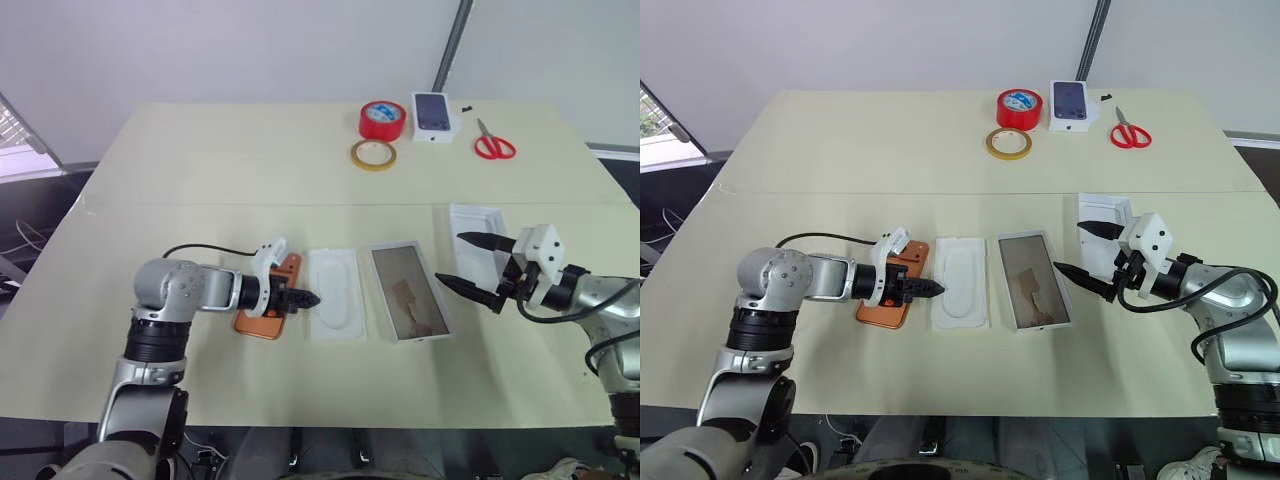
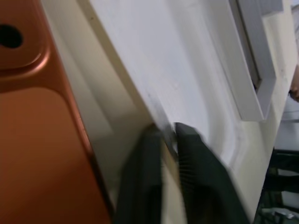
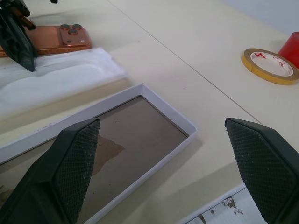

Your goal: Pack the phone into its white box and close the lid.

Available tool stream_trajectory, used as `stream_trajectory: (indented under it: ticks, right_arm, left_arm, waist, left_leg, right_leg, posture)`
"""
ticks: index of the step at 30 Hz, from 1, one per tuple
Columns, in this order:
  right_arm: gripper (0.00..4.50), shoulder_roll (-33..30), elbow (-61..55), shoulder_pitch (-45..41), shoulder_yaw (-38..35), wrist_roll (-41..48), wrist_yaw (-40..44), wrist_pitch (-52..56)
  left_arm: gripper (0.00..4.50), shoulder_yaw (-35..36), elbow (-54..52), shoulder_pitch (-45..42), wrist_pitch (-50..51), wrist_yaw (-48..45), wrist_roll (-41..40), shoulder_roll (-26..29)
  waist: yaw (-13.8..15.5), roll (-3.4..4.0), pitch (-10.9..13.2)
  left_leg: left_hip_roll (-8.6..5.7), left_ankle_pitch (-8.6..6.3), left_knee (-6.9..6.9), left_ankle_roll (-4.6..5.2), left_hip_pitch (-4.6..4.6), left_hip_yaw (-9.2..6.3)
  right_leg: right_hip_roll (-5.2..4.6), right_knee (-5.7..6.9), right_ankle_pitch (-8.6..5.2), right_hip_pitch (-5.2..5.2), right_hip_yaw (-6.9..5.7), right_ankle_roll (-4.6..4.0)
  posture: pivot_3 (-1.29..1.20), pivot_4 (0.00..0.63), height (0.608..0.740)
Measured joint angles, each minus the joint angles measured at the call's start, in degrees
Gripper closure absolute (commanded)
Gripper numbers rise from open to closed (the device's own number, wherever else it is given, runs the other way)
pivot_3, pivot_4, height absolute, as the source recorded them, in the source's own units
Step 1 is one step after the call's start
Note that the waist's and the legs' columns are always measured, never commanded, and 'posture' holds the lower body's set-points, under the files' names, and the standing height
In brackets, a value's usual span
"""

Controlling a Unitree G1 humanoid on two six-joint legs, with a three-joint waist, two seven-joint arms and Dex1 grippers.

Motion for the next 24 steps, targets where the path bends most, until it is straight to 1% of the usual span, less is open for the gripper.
stream_trajectory:
  ticks: [5, 8, 11, 13, 15, 17, 20, 21, 22, 24]
  right_arm:
    - [0.00, 0.2, 0.0, -0.1, 0.1, -0.2, -0.3, 0.0]
    - [0.00, 1.2, -0.9, 0.1, 0.7, -0.1, -0.2, 0.3]
    - [0.00, 1.3, -5.0, 2.1, 2.4, 2.0, 1.5, 2.9]
    - [0.00, 0.7, -9.2, 4.9, 3.5, 4.3, 3.6, 6.0]
    - [0.00, -0.8, -13.5, 7.8, 6.0, 5.2, 6.1, 7.8]
    - [0.00, -1.4, -15.5, 8.8, 8.8, 4.0, 8.0, 7.5]
    - [0.00, -2.8, -13.3, 7.1, 12.9, -1.3, 9.6, 4.6]
    - [0.54, -3.5, -11.5, 6.0, 14.3, -3.5, 10.1, 3.1]
    - [0.87, -4.1, -9.6, 5.2, 15.4, -5.9, 10.7, 1.3]
    - [1.89, -4.9, -6.3, 3.7, 17.4, -9.3, 11.2, -0.7]
  left_arm:
    - [4.45, 1.2, 1.3, -0.5, 0.8, 0.4, 0.3, -0.8]
    - [4.45, 3.9, 3.1, -1.8, 2.6, 1.2, 0.5, -1.9]
    - [4.45, 6.6, 4.3, -2.3, 3.4, 1.9, 0.0, -2.3]
    - [4.45, 7.9, 4.3, -2.4, 3.5, 2.6, -0.1, -2.3]
    - [4.45, 10.6, 4.2, -2.8, 3.4, 3.1, -0.2, -2.6]
    - [4.45, 13.3, 4.2, -4.3, 3.4, 3.7, -0.8, -2.8]
    - [4.45, 16.1, 4.3, -5.6, 3.5, 5.1, -1.6, -4.4]
    - [4.50, 16.8, 4.3, -5.7, 3.5, 5.7, -1.6, -5.1]
    - [4.50, 17.5, 4.3, -5.6, 3.5, 6.3, -1.6, -5.7]
    - [4.50, 18.1, 4.2, -5.6, 3.4, 7.0, -1.5, -6.0]
  waist:
    - [0.0, 0.00, 0.0]
    - [-0.1, 0.00, 0.0]
    - [-0.2, -0.02, 0.0]
    - [-0.1, -0.07, 0.0]
    - [0.0, -0.10, 0.1]
    - [0.0, -0.18, 0.1]
    - [0.0, -0.19, 0.1]
    - [0.0, -0.19, 0.1]
    - [0.0, -0.22, 0.1]
    - [0.0, -0.32, 0.2]
  left_leg:
    - [0.00, 0.09, -0.01, -0.17, 0.07, 0.00]
    - [0.00, 0.07, -0.04, -0.12, 0.13, 0.00]
    - [0.01, 0.03, -0.08, -0.06, 0.11, 0.00]
    - [0.01, 0.04, -0.09, -0.07, 0.07, -0.03]
    - [0.01, 0.04, -0.07, -0.09, -0.04, -0.04]
    - [0.00, 0.07, -0.04, -0.14, -0.06, -0.04]
    - [-0.01, 0.11, -0.03, -0.22, -0.05, -0.04]
    - [-0.01, 0.13, -0.03, -0.25, -0.05, -0.03]
    - [-0.01, 0.15, -0.04, -0.28, -0.06, -0.04]
    - [-0.01, 0.17, -0.05, -0.32, -0.07, -0.04]
  right_leg:
    - [0.00, -0.01, 0.00, 0.07, 0.00, 0.00]
    - [0.00, 0.00, 0.00, 0.10, 0.00, 0.00]
    - [0.01, 0.02, 0.00, 0.04, 0.00, 0.00]
    - [0.02, 0.02, 0.00, 0.01, 0.00, 0.00]
    - [0.01, 0.01, 0.00, -0.06, -0.01, 0.01]
    - [0.01, 0.00, 0.00, -0.07, -0.01, 0.01]
    - [0.01, 0.01, 0.00, -0.07, -0.01, 0.01]
    - [0.01, 0.01, 0.00, -0.08, -0.01, 0.01]
    - [0.02, 0.01, 0.00, -0.10, -0.02, 0.01]
    - [0.04, 0.02, 0.00, -0.12, -0.02, 0.01]
  posture:
    - [0.00, 0.150, 0.740]
    - [0.00, 0.150, 0.740]
    - [0.00, 0.150, 0.740]
    - [0.00, 0.150, 0.740]
    - [0.00, 0.150, 0.740]
    - [0.00, 0.150, 0.740]
    - [0.00, 0.150, 0.740]
    - [0.00, 0.150, 0.740]
    - [0.00, 0.150, 0.740]
    - [0.00, 0.150, 0.740]
